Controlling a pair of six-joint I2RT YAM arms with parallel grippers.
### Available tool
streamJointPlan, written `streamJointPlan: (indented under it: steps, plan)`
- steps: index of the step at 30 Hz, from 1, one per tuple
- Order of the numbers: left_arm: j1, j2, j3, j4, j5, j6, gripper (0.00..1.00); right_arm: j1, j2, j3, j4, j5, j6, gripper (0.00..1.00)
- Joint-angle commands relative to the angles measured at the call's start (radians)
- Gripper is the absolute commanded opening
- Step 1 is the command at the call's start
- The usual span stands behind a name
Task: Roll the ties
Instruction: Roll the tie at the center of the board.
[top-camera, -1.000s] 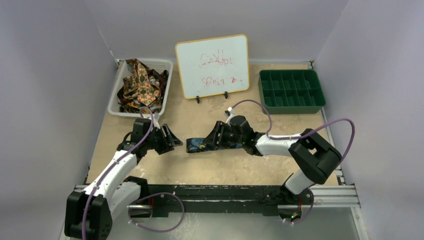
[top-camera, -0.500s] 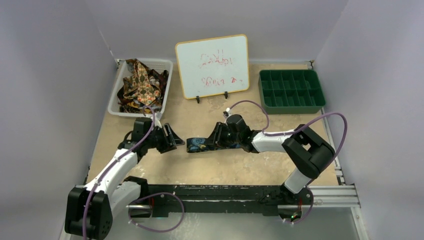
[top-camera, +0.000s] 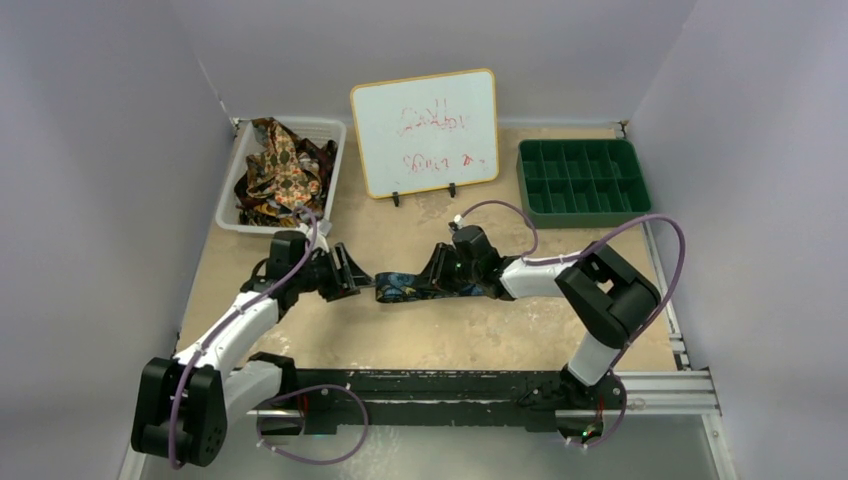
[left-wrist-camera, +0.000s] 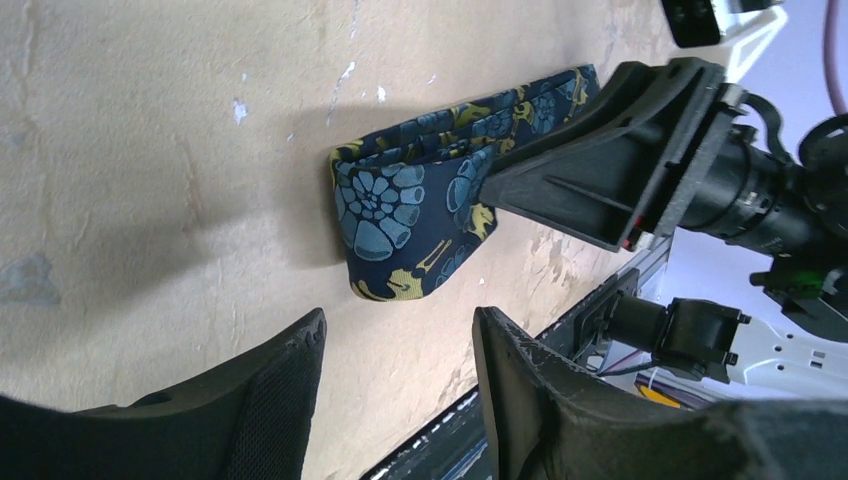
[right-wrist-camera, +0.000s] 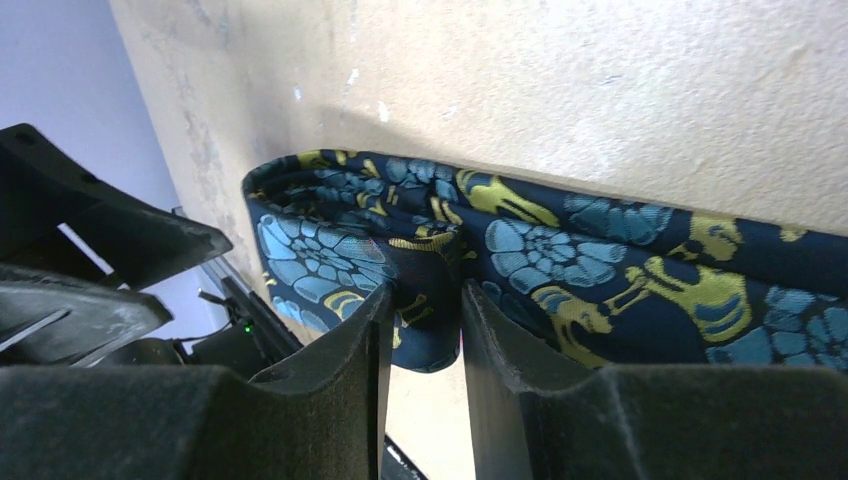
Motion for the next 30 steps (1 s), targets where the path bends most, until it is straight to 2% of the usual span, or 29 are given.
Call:
streamJointPlan:
  steps: [1, 18, 30]
  plan:
    - [0.005, 0.029, -0.021, 0.153, 0.062, 0.028, 0.54, -0.011, 0.030, 0.027, -0.017, -0.023, -0.014, 0.34]
    - [0.005, 0.230, -0.082, 0.473, 0.144, 0.001, 0.58, -0.043, 0.087, 0.001, 0.047, -0.100, 0.001, 0.29]
    - [0.005, 0.313, -0.102, 0.551, 0.165, 0.002, 0.59, -0.046, 0.102, -0.006, 0.051, -0.104, 0.001, 0.27]
